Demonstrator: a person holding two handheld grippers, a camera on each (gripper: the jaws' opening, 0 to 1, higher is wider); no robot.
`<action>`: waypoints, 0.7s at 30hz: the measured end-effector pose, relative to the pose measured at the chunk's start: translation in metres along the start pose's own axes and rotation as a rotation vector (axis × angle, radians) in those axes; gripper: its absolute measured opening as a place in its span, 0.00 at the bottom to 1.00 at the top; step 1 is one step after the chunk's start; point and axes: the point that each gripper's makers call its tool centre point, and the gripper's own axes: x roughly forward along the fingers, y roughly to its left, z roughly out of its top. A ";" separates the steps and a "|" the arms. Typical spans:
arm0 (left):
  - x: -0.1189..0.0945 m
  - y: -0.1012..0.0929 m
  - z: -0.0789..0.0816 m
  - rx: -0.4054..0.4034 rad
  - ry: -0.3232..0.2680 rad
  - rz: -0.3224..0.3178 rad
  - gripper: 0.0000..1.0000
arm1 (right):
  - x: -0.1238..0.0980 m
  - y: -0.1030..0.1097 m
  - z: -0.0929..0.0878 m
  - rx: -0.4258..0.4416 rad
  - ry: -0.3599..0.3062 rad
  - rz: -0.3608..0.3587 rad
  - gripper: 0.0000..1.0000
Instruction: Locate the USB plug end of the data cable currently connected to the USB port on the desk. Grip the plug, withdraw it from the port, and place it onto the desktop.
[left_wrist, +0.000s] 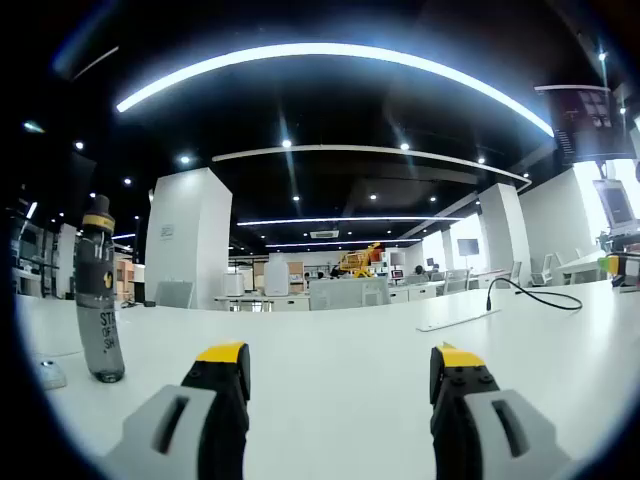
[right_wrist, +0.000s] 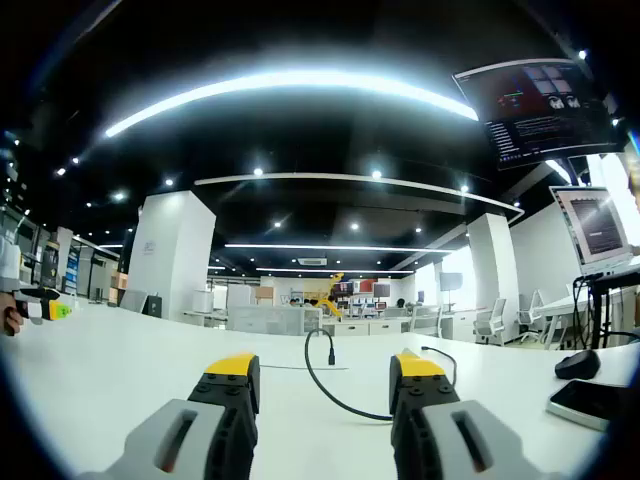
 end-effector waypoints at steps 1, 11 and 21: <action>0.000 0.000 0.000 0.000 0.000 0.000 0.73 | 0.000 0.000 0.000 0.000 0.000 -0.001 0.53; 0.000 -0.001 0.000 0.003 0.001 -0.004 0.73 | -0.001 -0.001 0.000 0.001 -0.001 -0.001 0.53; -0.001 0.003 0.001 0.005 0.000 0.014 0.73 | 0.000 -0.001 0.000 0.003 0.002 -0.001 0.53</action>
